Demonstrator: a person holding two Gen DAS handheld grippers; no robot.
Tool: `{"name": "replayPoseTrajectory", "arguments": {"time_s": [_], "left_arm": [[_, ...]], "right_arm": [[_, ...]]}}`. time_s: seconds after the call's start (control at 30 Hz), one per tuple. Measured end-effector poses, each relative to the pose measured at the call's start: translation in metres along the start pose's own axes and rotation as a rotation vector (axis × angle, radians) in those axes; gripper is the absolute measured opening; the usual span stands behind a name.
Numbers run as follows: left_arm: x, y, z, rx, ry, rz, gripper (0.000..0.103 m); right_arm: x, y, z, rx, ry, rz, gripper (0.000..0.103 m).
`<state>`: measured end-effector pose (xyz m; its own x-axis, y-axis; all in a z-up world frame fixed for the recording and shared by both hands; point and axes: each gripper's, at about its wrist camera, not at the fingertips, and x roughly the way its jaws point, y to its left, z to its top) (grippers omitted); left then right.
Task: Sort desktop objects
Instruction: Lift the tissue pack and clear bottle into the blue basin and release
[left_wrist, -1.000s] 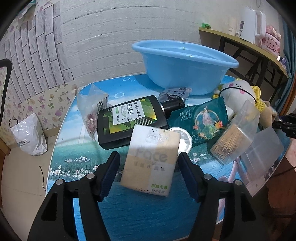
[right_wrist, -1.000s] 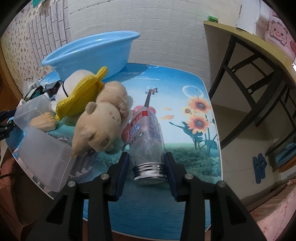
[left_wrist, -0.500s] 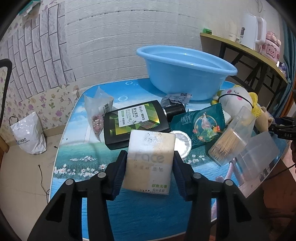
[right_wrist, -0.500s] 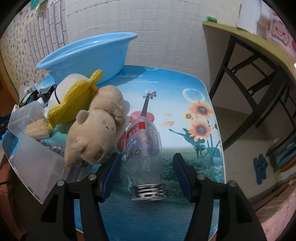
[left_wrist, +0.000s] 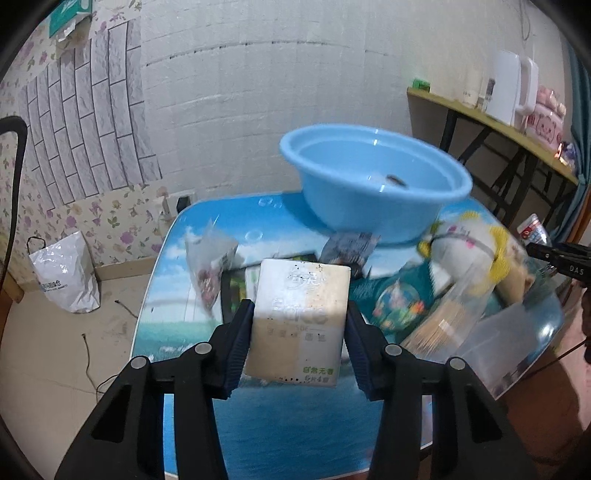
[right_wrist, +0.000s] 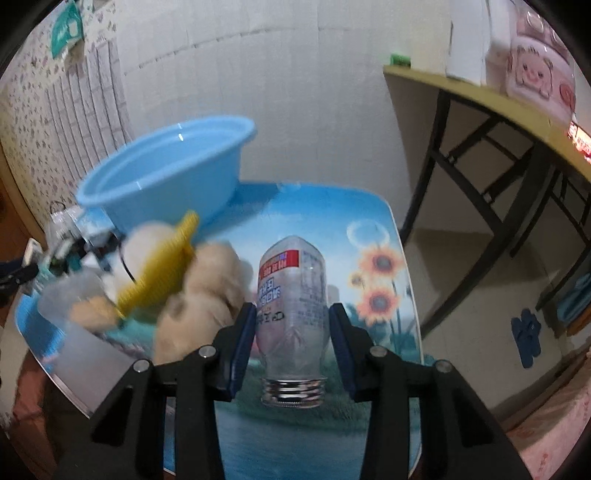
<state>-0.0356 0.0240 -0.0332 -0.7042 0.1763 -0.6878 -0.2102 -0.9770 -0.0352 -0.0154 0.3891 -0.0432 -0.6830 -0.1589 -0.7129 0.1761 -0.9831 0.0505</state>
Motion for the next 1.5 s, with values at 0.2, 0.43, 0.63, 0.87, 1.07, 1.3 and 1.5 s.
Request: {"name": "replayPoseTrajectory", "arguments": {"time_s": [0.2, 0.43, 0.63, 0.87, 1.07, 1.3, 1.5], "left_arm": [[-0.004, -0.013, 0.031, 0.026, -0.053, -0.018, 0.047], [0.009, -0.042, 0.07, 0.077, -0.09, -0.053, 0.047], [0.034, -0.058, 0.087, 0.107, -0.078, -0.076, 0.047], [0.061, -0.065, 0.105, 0.128, -0.072, -0.076, 0.047], [0.073, -0.065, 0.108, 0.121, -0.058, -0.076, 0.047], [0.062, -0.057, 0.103, 0.093, -0.067, -0.074, 0.062], [0.045, -0.043, 0.094, 0.069, -0.087, -0.052, 0.064]], "right_arm": [[-0.006, 0.027, 0.029, -0.051, -0.074, 0.071, 0.04], [0.002, 0.06, 0.063, -0.098, -0.126, 0.161, 0.04], [0.016, 0.075, 0.083, -0.107, -0.143, 0.202, 0.039], [0.04, 0.083, 0.097, -0.085, -0.127, 0.227, 0.039], [0.057, 0.09, 0.101, -0.087, -0.105, 0.214, 0.039], [0.069, 0.096, 0.1, -0.084, -0.069, 0.193, 0.04], [0.065, 0.104, 0.095, -0.099, -0.062, 0.188, 0.04]]}}
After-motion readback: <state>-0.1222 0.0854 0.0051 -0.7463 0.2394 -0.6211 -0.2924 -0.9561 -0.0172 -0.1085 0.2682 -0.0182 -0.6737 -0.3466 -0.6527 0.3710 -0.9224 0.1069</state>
